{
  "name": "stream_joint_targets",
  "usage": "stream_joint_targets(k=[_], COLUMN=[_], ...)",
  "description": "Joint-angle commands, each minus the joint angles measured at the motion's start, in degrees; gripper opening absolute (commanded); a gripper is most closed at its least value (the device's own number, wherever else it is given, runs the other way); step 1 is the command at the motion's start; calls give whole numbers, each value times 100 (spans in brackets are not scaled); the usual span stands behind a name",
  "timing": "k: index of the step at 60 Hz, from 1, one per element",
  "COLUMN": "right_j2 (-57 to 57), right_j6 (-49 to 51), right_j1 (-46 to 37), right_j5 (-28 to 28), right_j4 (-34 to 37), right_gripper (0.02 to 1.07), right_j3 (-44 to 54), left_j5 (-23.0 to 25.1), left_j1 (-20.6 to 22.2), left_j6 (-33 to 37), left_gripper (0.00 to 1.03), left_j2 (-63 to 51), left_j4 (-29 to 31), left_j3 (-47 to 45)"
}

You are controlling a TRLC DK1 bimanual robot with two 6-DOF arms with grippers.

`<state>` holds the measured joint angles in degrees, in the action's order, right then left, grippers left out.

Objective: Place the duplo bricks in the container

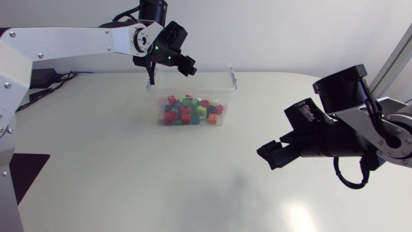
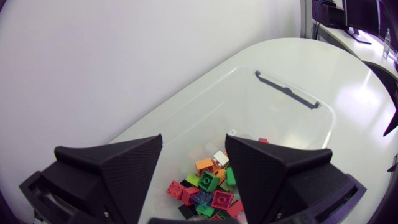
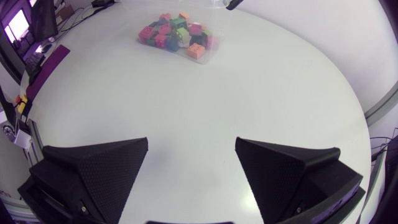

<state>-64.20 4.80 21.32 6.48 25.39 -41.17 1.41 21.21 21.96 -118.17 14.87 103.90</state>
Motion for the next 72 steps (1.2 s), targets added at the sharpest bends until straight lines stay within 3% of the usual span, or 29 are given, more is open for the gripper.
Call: stream_joint_targets(k=[1, 8, 23, 33, 46, 57, 72], right_j2=[145, 347, 875, 1217, 1912, 2536, 3336], right_j6=[144, 215, 302, 469, 636, 707, 891], right_j1=[12, -119, -330, -656, -928, -1174, -1491], right_j5=[-59, -121, -534, -710, -973, -1052, -1123], right_j4=[116, 168, 133, -95, -130, -60, -87], right_gripper=[103, 103, 103, 103, 103, 103, 103], right_j3=[91, 30, 91, 329, 619, 803, 1146], left_j5=[-71, -71, -79, -79, -79, -79, -53], left_j1=[-47, -170, -838, -1348, -1805, -1998, -2165], left_j6=[-174, -341, -341, -227, 11, -7, -69], left_gripper=[99, 99, 99, 99, 99, 99, 99], left_j2=[-4, 602, 1973, 3045, 4118, 5287, 6482], left_j4=[-28, -125, -415, -1197, -1558, -2023, -2120], left_j3=[78, -379, -1697, -3051, -4396, -5626, -6716])
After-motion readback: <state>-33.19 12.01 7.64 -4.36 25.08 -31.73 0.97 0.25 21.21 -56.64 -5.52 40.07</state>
